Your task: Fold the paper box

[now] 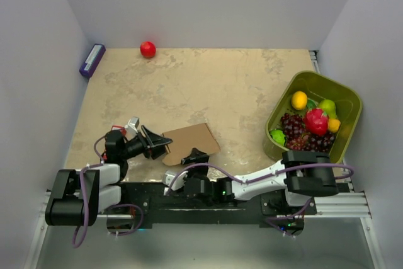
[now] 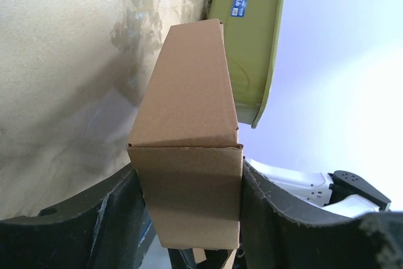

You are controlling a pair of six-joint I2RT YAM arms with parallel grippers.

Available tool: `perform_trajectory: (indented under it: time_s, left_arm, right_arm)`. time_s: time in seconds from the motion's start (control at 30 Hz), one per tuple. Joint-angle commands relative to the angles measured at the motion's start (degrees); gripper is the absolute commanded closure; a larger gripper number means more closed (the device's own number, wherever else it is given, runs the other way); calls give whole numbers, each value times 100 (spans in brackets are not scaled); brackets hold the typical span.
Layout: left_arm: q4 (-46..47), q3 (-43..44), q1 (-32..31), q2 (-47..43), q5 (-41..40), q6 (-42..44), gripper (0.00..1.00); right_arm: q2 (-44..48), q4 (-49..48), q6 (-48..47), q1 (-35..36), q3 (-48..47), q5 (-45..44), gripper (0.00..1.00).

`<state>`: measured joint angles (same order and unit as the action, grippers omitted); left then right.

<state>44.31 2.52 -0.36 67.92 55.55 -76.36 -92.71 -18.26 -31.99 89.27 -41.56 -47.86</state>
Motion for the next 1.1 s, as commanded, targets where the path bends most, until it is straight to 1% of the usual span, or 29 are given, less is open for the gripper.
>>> perform_trajectory:
  time_s: [0.0,0.07,0.1,0.13,0.23,0.3,0.37,0.43,0.47,0.57,0.63,0.67,0.7,0.73,0.77,0.83,0.87,0.93,0.97,1.0,1.07]
  left_arm:
    - [508,-805,36,-121,545,-406,88]
    - [438,-841,36,-121,614,-336,88]
    - [377,-833,36,-112,641,-284,88]
    - [298,-850,36,-130,659,-188,89]
    - [271,-929,36,-139,685,-160,89]
    - [183,-929,36,-148,764,-108,89]
    - [235,-973,36,-174,764,-151,89]
    - [279,-991,36,-174,764,-195,89]
    - [297,-982,36,-165,790,-195,89]
    - [454,-964,36,-113,878,-239,87]
    - [543,-982,36,-112,879,-353,85]
    - [621,-1008,36,-121,887,-371,84]
    - [640,-1026,36,-121,896,-415,83]
    - [692,-1026,36,-130,914,-432,82]
    - [710,-1052,36,-139,905,-459,79]
    - [815,-1087,36,-182,905,-529,77]
    - [850,-1096,36,-200,905,-555,73]
    - [790,-1061,36,-253,905,-503,68]
    - [789,-1026,36,-279,862,-494,61]
    - [807,-1008,36,-305,835,-538,59]
    - [1017,-1061,36,-402,695,-669,67]
  right_arm:
    - [-169,-809,-492,2,-133,-681,11]
    - [-221,-1038,-624,2,-89,-786,11]
    - [-230,-1370,-711,2,-54,-865,11]
    - [-230,-1477,-904,2,-28,-892,11]
    - [-178,-1601,-993,2,-10,-708,11]
    - [-108,-1916,-1037,-15,78,-620,11]
    - [-90,-1796,-985,-33,52,-427,12]
    - [-160,-1664,-932,-33,-18,-356,17]
    - [-186,-1585,-923,-24,-62,-339,26]
    - [-257,-1348,-836,-33,-124,-251,42]
    - [-248,-1189,-695,-42,-168,-102,49]
    - [-231,-1145,-660,-50,-177,-84,55]
    - [-230,-1136,-660,-68,-177,-57,58]
    - [-230,-1101,-642,-85,-203,-31,65]
    - [-239,-1031,-616,-103,-212,-13,68]
    - [-222,-987,-554,-147,-238,48,71]
    - [-222,-873,-528,-147,-256,83,73]
    - [-195,-654,-388,-173,-369,223,74]
    - [-143,-287,-213,-234,-422,320,74]
    - [-116,-66,-98,-287,-484,425,74]
    - [-72,522,165,-419,-651,628,73]
